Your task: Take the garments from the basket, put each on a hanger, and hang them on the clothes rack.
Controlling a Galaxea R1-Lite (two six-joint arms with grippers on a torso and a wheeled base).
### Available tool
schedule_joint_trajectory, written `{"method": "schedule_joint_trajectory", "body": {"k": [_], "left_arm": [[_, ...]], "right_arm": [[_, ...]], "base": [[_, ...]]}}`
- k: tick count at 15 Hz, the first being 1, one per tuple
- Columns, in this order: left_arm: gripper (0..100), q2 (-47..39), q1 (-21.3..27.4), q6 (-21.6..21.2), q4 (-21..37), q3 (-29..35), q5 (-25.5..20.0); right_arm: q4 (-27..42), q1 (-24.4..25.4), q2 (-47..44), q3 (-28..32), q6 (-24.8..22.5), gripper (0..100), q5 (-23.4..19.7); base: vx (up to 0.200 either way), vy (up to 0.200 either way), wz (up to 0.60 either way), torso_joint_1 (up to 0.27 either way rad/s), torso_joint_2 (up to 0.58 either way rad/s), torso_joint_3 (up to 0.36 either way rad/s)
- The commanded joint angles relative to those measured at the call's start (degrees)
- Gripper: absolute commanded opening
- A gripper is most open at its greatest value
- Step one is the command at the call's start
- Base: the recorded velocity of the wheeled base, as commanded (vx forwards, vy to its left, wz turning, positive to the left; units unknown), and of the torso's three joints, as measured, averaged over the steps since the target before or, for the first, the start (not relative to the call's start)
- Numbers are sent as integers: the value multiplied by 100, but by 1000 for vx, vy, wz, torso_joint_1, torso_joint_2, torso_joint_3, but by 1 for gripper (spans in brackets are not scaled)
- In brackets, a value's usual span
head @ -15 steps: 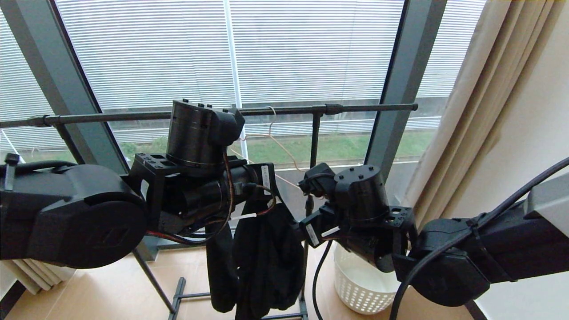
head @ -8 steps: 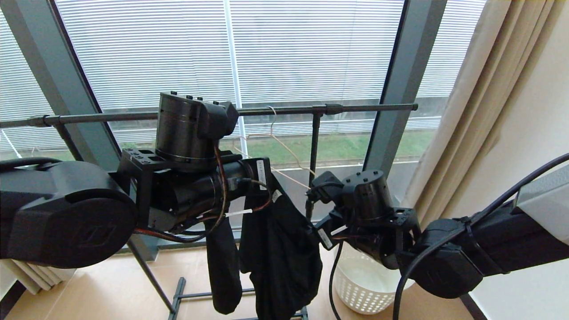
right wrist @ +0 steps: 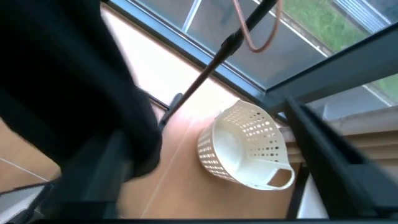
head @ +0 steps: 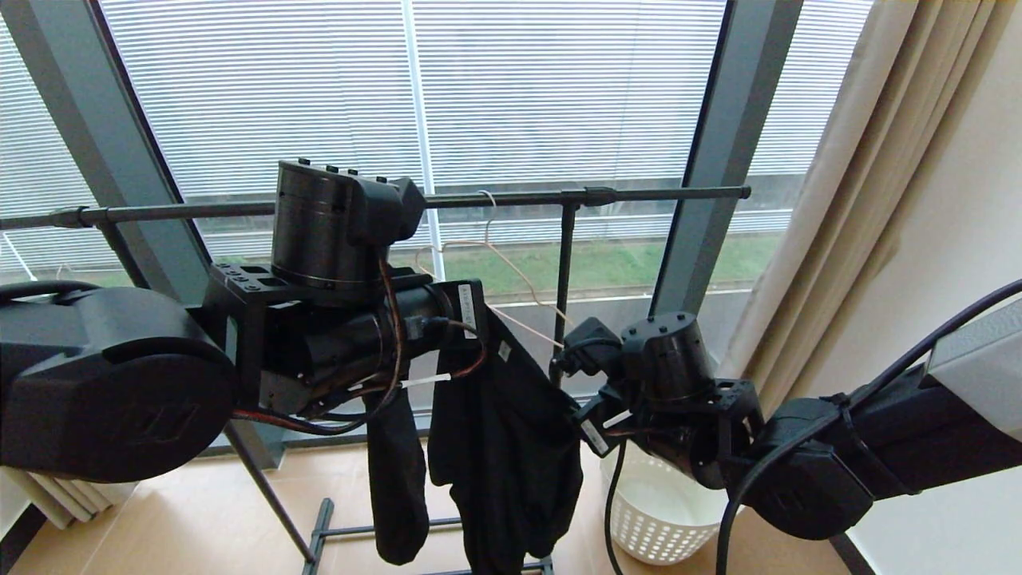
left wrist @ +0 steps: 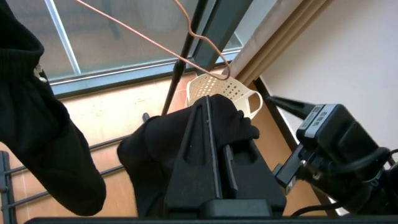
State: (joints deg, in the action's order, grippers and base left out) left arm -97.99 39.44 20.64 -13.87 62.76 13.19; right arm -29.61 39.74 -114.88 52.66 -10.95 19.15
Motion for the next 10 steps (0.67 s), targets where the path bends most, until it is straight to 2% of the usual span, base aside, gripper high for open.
{"method": "schedule_joint_trajectory", "body": {"k": [1,3,4,5,7,10], "left_arm": [[0,17,-6,2,-1,0,-1],[0,-10,-296,-192,192,-202,-53],[0,-10,-305,-201,192,-211,-53],[0,-54,-454,-464,245,-352,-97],[0,-133,-454,-596,245,-378,-97],[0,-247,-454,-754,254,-387,-132]], "right_arm": [[-1,-19,10,-2,-4,0,1],[8,-353,309,139,-4,0,10],[8,-362,318,139,-4,0,10],[26,-520,564,244,-13,0,10],[52,-555,757,341,-4,0,27],[368,-511,968,543,5,0,449]], "base": [[0,0,0,0,0,0],[0,0,0,0,0,0],[0,0,0,0,0,0],[0,0,0,0,0,0],[0,0,0,0,0,0],[0,0,0,0,0,0]]}}
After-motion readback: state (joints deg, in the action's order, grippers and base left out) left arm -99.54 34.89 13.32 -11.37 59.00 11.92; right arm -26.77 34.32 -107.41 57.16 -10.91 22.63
